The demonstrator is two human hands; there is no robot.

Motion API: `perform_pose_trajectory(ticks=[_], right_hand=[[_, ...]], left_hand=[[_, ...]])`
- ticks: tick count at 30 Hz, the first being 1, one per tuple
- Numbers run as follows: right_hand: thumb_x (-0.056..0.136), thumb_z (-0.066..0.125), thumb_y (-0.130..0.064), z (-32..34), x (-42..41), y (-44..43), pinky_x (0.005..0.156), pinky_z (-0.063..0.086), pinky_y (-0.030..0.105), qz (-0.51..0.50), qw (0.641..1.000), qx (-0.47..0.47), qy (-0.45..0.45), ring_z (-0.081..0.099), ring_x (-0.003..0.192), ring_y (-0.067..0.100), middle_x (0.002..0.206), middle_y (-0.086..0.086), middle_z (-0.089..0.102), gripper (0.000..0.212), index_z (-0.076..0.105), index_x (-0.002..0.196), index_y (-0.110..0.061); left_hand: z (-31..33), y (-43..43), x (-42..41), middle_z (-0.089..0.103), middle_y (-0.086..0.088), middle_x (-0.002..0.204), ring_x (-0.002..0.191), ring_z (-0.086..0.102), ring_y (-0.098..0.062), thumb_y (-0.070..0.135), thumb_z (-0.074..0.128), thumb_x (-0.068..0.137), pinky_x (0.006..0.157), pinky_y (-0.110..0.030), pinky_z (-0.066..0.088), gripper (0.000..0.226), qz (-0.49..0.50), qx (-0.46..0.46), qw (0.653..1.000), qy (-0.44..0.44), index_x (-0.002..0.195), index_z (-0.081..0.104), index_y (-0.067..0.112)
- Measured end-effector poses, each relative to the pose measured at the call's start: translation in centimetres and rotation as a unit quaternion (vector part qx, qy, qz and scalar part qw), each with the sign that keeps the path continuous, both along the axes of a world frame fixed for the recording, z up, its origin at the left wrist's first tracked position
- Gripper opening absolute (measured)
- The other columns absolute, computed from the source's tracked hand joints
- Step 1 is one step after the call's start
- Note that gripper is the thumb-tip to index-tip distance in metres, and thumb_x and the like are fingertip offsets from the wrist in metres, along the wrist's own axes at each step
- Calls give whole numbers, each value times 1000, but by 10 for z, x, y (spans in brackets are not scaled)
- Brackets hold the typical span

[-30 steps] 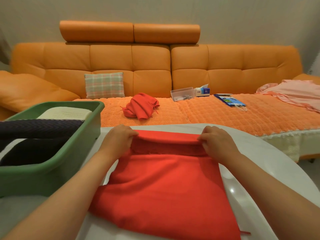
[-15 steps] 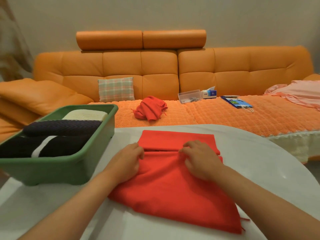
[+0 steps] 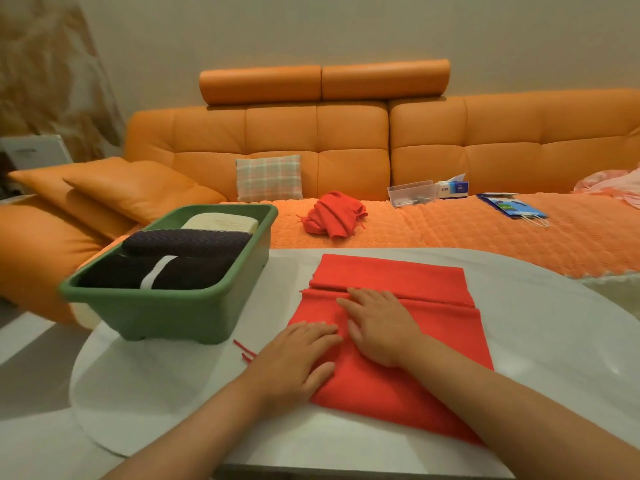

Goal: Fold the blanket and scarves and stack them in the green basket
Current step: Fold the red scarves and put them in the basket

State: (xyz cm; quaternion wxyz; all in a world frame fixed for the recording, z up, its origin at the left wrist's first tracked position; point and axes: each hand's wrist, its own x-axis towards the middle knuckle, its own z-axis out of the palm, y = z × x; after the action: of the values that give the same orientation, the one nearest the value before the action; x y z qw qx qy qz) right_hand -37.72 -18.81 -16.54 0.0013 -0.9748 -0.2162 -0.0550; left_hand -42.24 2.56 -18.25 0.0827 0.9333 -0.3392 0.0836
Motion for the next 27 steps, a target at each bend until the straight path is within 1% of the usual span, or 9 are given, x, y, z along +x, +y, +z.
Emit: perform_pose_trajectory(ticks=[2,6,8,10,12,14,16,19,27], right_hand=[[102,17,-46,-7,3,19,123,11,44,18,992,72,105,11,153,20,166,4,12,57,22,157,-31],[106,23,-42,-16,17,30,124,-1,43,-4,990,58,132,-3,153,15,167,0,-2,55,14,159,-32],[105,31,-40,-11,25,27,124,7,38,12,987,82,135,9,153,18,166,2,12,52,28,156,-28],[103,42,-31,1,31,19,117,27,32,18,976,184,117,38,143,18,151,5,47,40,57,139,-21],[98,49,-19,15,42,0,105,41,31,-25,958,280,48,58,123,20,129,3,67,31,71,119,-19],[92,52,-8,25,56,-30,99,46,35,-74,947,311,-25,62,113,23,118,4,71,31,74,111,-18],[91,51,-6,29,69,-63,97,47,39,-124,949,282,-62,61,112,26,116,4,70,33,74,109,-20],[92,49,-10,24,82,-102,100,45,40,-192,958,208,-44,57,119,25,128,1,64,38,68,121,-25],[93,40,-11,-3,117,-146,119,24,41,-196,976,46,83,24,149,22,164,6,22,70,20,158,-26]], left_hand=[[0,7,1,34,11,155,143,28,-9,62,30,93,119,-32,18,61,6,-13,1000,9,144,43,32],[-4,20,2,1,11,165,151,-3,-8,89,4,75,123,-35,5,92,49,61,989,127,155,10,43],[7,16,7,23,8,162,149,16,-11,85,8,79,120,-34,16,87,64,36,990,119,150,32,41],[19,10,19,57,10,133,128,47,-12,72,11,84,103,-34,33,74,78,2,994,79,123,62,35],[30,4,39,65,8,104,104,58,-17,62,20,89,89,-36,40,59,88,-36,994,48,98,65,25],[35,-6,66,68,6,101,99,60,-19,46,37,94,89,-38,44,38,101,-94,990,35,96,66,22],[39,-24,95,70,2,107,103,62,-20,26,45,97,91,-38,47,23,108,-148,982,38,104,67,22],[40,-57,141,67,-3,121,112,60,-23,15,43,99,96,-40,47,29,114,-150,980,57,119,63,18],[27,-104,231,36,-4,156,142,35,-22,8,39,98,114,-34,29,54,103,9,992,71,151,35,19]])
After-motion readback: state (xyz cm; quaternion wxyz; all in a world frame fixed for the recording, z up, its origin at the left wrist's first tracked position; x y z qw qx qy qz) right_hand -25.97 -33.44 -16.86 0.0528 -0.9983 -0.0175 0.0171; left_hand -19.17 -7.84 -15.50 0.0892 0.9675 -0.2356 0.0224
